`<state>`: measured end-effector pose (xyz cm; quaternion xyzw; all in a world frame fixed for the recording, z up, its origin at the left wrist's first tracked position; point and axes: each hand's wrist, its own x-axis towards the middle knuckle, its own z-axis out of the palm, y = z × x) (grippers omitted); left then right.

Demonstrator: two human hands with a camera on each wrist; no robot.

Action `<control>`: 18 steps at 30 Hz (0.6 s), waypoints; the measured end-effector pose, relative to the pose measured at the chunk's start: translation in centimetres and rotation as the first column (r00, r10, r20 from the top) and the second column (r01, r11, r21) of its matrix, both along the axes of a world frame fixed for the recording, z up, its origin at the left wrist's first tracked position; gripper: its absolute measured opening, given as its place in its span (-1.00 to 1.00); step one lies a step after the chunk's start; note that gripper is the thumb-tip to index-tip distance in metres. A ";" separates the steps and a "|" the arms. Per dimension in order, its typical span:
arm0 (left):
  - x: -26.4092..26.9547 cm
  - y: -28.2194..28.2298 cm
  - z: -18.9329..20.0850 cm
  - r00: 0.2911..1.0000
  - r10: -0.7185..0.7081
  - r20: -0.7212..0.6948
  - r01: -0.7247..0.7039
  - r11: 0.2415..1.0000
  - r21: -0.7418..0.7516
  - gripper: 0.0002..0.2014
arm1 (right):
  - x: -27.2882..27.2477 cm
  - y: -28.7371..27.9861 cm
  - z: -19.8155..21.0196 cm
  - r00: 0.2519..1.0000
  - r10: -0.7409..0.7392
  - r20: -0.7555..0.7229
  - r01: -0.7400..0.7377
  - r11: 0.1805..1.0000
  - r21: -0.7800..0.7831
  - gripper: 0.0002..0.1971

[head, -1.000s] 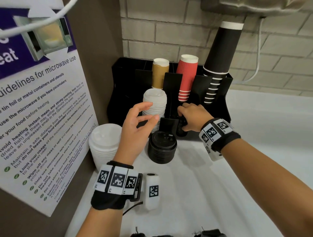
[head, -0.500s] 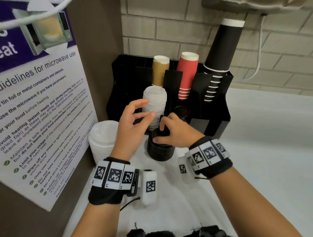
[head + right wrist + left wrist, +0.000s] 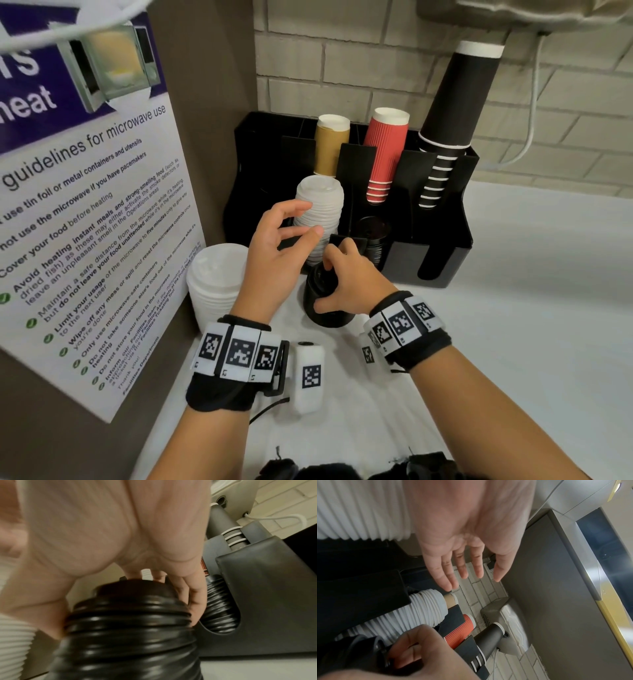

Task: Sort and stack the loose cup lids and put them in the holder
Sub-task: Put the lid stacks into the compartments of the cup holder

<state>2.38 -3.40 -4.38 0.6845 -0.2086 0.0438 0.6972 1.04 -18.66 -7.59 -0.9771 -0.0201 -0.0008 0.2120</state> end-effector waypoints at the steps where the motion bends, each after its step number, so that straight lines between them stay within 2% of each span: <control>1: 0.0 0.0 0.0 1.000 -0.002 0.003 0.002 1.000 -0.001 -0.68 | 0.0 -0.2 0.1 1.000 0.005 0.018 -0.006 1.000 0.015 -0.39; 4: 0.0 0.0 0.1 1.000 0.000 0.012 0.001 1.000 -0.025 -0.68 | -0.3 -1.2 0.9 0.993 -0.020 0.113 0.007 0.993 0.117 -0.42; 6: -0.1 -0.1 0.2 1.000 0.000 0.020 0.000 1.000 -0.031 -0.66 | -0.7 -2.0 2.0 0.977 -0.083 0.195 0.027 0.961 0.274 -0.46; 9: -0.3 -0.2 -0.1 0.991 -0.130 -0.026 0.130 0.991 0.018 -0.47 | -1.5 -2.7 3.6 0.952 -0.157 0.262 -0.024 0.816 0.577 -0.56; 11: -0.5 -0.4 -0.4 0.956 -0.281 -0.082 0.285 0.958 0.038 -0.23 | -2.4 -2.4 4.5 0.969 -0.107 0.225 -0.095 0.675 0.731 -0.61; 13: -0.7 -0.6 -0.7 0.920 -0.380 -0.096 0.383 0.924 0.019 -0.10 | -3.1 -2.1 4.9 0.982 -0.024 0.187 -0.141 0.561 0.815 -0.58; 15: -0.6 -0.8 -0.8 0.918 -0.392 -0.065 0.393 0.919 0.011 -0.08 | -3.5 -2.1 5.2 0.988 0.028 0.152 -0.146 0.497 0.856 -0.48; 18: -0.3 -0.6 -0.8 0.932 -0.360 -0.030 0.361 0.932 0.025 -0.07 | -3.8 -2.5 5.5 0.992 0.045 0.114 -0.121 0.515 0.848 -0.47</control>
